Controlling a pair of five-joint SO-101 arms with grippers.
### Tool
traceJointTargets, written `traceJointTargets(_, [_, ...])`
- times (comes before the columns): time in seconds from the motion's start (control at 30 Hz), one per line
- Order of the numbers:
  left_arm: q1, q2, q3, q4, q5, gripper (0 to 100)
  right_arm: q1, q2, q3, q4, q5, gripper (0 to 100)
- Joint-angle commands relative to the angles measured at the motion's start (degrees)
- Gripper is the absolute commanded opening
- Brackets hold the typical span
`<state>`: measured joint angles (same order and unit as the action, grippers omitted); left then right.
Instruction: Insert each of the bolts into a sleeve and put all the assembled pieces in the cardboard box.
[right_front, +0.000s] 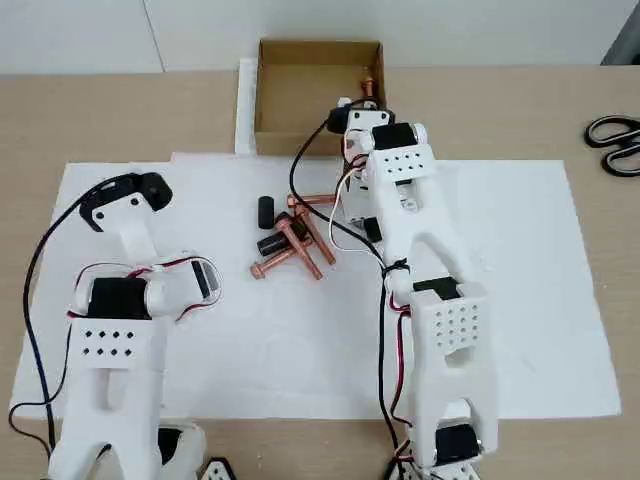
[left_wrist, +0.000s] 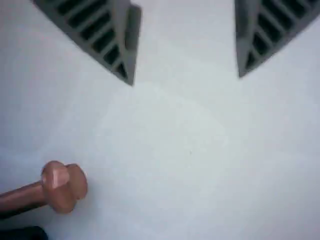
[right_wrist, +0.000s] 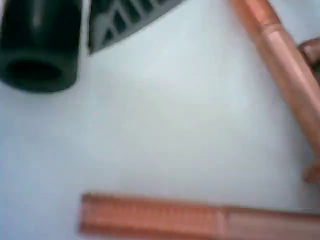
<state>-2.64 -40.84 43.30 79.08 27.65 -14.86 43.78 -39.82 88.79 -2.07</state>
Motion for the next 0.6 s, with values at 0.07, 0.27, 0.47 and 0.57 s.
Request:
traceJointTargets(0.07, [0.2,-0.5,-0.4,-0.3,0.3,13,-0.3,0.5,-2.5,-0.2,-0.5,19.1])
traceJointTargets(0.27, [0.2,-0.5,-0.3,-0.3,0.3,13,-0.4,5.1,-2.9,-3.5,-0.1,19.1])
traceJointTargets(0.47, [0.2,-0.5,-0.3,-0.1,0.3,13,-3.0,4.4,-3.0,-3.4,3.0,19.0])
traceJointTargets(0.57, [0.2,-0.5,-0.3,0.0,0.3,13,-3.0,1.8,-3.0,-2.6,4.1,19.0])
